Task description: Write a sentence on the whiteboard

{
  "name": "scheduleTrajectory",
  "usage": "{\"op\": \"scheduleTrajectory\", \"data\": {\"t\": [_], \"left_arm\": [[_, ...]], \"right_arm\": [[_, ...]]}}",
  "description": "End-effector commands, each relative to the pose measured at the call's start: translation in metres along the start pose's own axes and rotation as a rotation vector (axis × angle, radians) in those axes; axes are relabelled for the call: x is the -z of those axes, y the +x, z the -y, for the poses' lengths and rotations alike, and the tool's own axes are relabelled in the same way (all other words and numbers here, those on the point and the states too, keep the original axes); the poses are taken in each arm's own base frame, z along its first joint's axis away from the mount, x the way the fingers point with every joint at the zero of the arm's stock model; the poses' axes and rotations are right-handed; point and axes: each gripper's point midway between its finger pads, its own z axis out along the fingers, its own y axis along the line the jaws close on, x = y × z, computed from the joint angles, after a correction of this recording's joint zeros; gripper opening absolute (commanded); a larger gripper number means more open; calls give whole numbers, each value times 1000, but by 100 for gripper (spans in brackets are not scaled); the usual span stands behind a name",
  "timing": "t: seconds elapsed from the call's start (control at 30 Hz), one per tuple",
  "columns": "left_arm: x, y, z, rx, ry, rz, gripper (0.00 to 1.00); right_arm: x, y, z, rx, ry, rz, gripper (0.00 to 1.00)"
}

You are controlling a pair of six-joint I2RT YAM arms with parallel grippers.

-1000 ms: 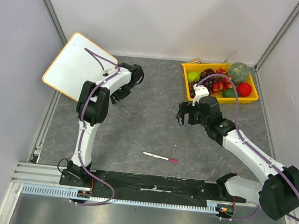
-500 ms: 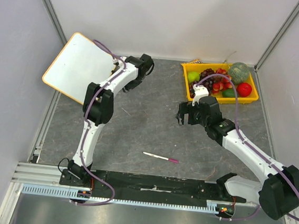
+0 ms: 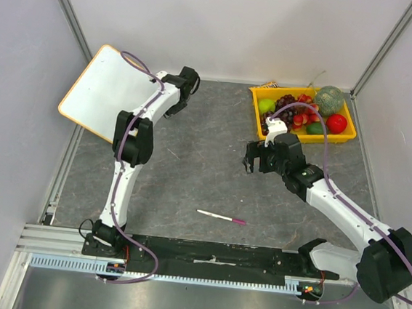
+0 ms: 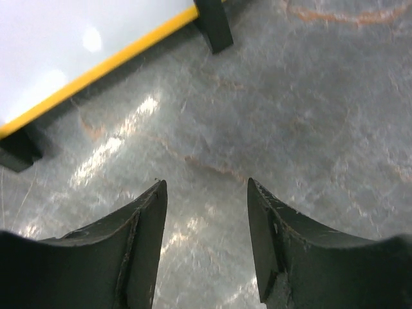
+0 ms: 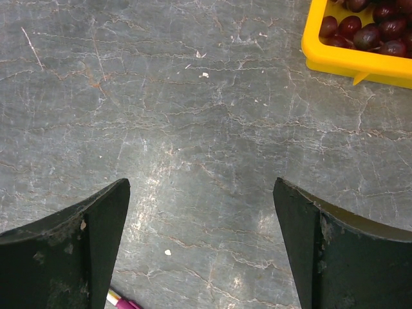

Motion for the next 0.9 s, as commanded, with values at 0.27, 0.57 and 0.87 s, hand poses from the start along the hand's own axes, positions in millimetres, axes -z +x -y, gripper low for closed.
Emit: {"op": "scheduleTrajectory", "data": {"t": [0.27,0.57,0.87], "left_arm": [[-37,-37,21,1,86,22,51],[-52,-53,3,34,47,24,47],[-69,-65,-9,73,25,10,44]], "right_arm": [[-7,-3,1,18,6,10,98],[-12,-2,1,20,4,0,98],[-14,3,3,21,10,-11,98]]}}
